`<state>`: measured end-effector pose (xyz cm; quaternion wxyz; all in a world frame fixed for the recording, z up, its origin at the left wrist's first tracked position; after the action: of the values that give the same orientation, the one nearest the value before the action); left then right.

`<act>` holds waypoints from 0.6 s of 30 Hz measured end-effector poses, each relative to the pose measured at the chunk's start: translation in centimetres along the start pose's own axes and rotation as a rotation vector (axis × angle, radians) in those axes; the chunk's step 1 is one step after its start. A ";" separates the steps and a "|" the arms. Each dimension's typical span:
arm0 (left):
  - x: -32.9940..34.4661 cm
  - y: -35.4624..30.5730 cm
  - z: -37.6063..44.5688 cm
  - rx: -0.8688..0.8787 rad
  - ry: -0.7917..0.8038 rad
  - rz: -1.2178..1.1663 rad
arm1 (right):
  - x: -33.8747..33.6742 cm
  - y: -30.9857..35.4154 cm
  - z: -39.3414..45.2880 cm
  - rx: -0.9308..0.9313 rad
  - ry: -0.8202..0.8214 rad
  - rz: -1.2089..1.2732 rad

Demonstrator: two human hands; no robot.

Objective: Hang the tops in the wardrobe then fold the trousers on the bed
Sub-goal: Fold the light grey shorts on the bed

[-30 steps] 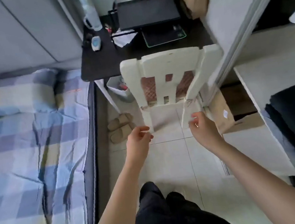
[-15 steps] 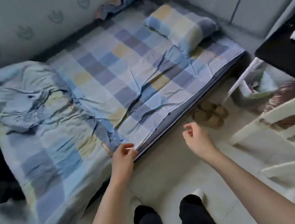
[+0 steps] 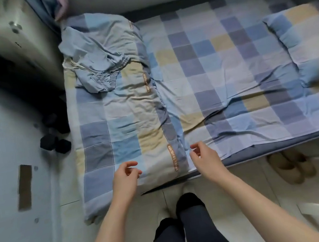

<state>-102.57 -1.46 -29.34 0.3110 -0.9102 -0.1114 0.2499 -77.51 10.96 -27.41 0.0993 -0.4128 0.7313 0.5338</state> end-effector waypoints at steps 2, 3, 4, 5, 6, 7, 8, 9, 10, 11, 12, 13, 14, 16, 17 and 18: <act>-0.2 -1.1 2.4 -0.020 -0.022 -0.019 | 0.7 1.5 4.3 -0.021 0.037 -0.005; 0.1 -1.4 2.6 -0.023 -0.011 -0.021 | 0.7 1.8 5.1 -0.027 0.042 -0.012; 0.0 -2.1 4.3 -0.023 -0.035 -0.038 | 1.2 2.5 7.8 -0.051 0.058 -0.019; 0.1 -2.5 6.0 -0.038 -0.051 -0.056 | 1.8 2.8 10.1 -0.070 0.083 -0.038; 0.3 -3.0 7.0 -0.042 -0.059 -0.063 | 2.0 3.4 11.6 -0.086 0.096 -0.046; 0.3 -3.5 8.2 -0.046 -0.071 -0.070 | 2.3 3.8 13.1 -0.106 0.108 -0.054; 0.3 -4.1 10.3 -0.046 -0.093 -0.068 | 2.9 4.2 15.6 -0.132 0.121 -0.067; 0.4 -4.4 12.0 -0.049 -0.103 -0.062 | 3.2 4.7 17.3 -0.157 0.128 -0.085; 0.4 -4.8 13.9 -0.060 -0.118 -0.045 | 3.6 5.1 19.4 -0.171 0.135 -0.106; 0.5 -5.0 15.5 -0.070 -0.126 -0.025 | 4.1 5.5 21.0 -0.181 0.141 -0.116; 0.6 -5.4 17.7 -0.067 -0.132 -0.003 | 4.7 6.0 23.3 -0.193 0.148 -0.123; 0.7 -5.6 19.4 -0.062 -0.129 0.025 | 5.2 6.3 24.9 -0.200 0.151 -0.133; 0.7 -6.1 22.0 -0.046 -0.132 0.060 | 6.0 6.7 27.4 -0.210 0.154 -0.136; 0.4 -6.9 26.9 -0.022 -0.144 0.151 | 7.8 7.3 31.9 -0.221 0.170 -0.135; 0.2 -7.1 29.0 -0.018 -0.154 0.194 | 8.4 7.6 33.8 -0.222 0.168 -0.134; -0.1 -7.3 31.9 -0.011 -0.172 0.233 | 9.6 7.9 36.7 -0.221 0.159 -0.134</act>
<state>-119.72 20.52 -46.57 0.2640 -0.8939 -0.0325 0.3608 -100.07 38.52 -42.56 0.0307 -0.5102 0.6443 0.5689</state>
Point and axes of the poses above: each hand's wrist, its own z-axis towards the middle knuckle, its own x-axis out of the palm, y = z × x, the point moved 9 cm from there along z, towards the middle knuckle, and after that the axes turned 9 degrees about -x, right-handed, at the moved point
